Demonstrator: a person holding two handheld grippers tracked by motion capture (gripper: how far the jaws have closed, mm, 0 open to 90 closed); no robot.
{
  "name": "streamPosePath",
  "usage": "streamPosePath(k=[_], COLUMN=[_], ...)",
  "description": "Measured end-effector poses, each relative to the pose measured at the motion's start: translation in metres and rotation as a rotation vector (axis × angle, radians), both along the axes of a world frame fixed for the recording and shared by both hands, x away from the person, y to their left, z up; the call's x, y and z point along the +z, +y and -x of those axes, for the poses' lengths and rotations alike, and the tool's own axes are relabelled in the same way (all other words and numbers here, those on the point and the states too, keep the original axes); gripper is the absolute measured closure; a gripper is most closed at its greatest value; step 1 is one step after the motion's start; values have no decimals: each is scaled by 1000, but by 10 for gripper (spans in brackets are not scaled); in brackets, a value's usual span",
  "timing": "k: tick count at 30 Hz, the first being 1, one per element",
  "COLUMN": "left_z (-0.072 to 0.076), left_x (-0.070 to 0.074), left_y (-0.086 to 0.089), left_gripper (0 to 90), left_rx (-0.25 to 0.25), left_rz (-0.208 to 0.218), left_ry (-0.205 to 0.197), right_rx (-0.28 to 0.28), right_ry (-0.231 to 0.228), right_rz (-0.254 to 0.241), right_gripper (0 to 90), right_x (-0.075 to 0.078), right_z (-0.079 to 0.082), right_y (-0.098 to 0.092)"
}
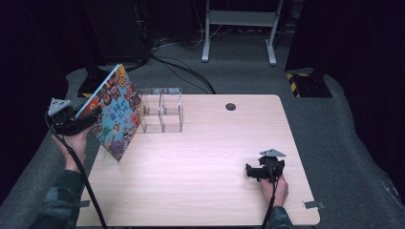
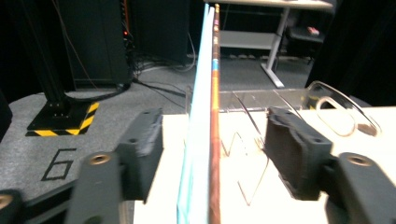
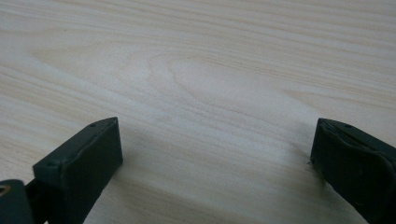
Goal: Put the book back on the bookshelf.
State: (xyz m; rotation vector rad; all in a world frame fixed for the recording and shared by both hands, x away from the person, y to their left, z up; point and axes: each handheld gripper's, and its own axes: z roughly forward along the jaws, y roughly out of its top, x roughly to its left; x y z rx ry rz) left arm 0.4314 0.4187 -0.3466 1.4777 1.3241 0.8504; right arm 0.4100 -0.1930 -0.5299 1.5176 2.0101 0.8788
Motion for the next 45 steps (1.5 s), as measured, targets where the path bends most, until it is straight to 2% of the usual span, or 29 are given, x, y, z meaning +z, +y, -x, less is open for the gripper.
streamPosePath(k=[5, 6, 10, 13, 17, 23, 28, 34, 37, 39, 44, 45], left_z=[10, 13, 24, 34, 44, 59, 72, 86, 93, 98, 105, 106], left_x=[6, 7, 10, 9, 3, -12, -29, -58, -75, -88, -121, -127], left_y=[-2, -2, -4, -5, -7, -12, -16, -20, -22, -23, -25, -25], left_gripper=[209, 206, 154, 150, 144, 102, 89, 68, 60, 48, 32, 31], left_rx=[-38, -43, -58, -63, -80, -94, -103, -105, -98, -102, -98, -106], left_rz=[-15, -22, -36, -41, -40, -68, -96, -117, -114, -96, -86, -97], left_ry=[29, 23, 39, 31, 43, 82, 116, 171, 191, 215, 289, 300], right_rx=[4, 4, 5, 6, 8, 8, 8, 9, 9, 9, 9, 9], right_ry=[3, 3, 3, 4, 4, 4, 4, 4, 4, 4, 4, 4], right_rz=[-1, -1, -1, -1, -1, -2, -1, -2, -2, -2, -2, -2], right_gripper=[13, 13, 14, 14, 14, 14, 14, 14, 14, 14, 14, 14], right_x=[0, 0, 0, 0, 0, 0, 0, 0, 0, 0, 0, 0], right_z=[0, 0, 0, 0, 0, 0, 0, 0, 0, 0, 0, 0], right_y=[0, 0, 0, 0, 0, 0, 0, 0, 0, 0, 0, 0])
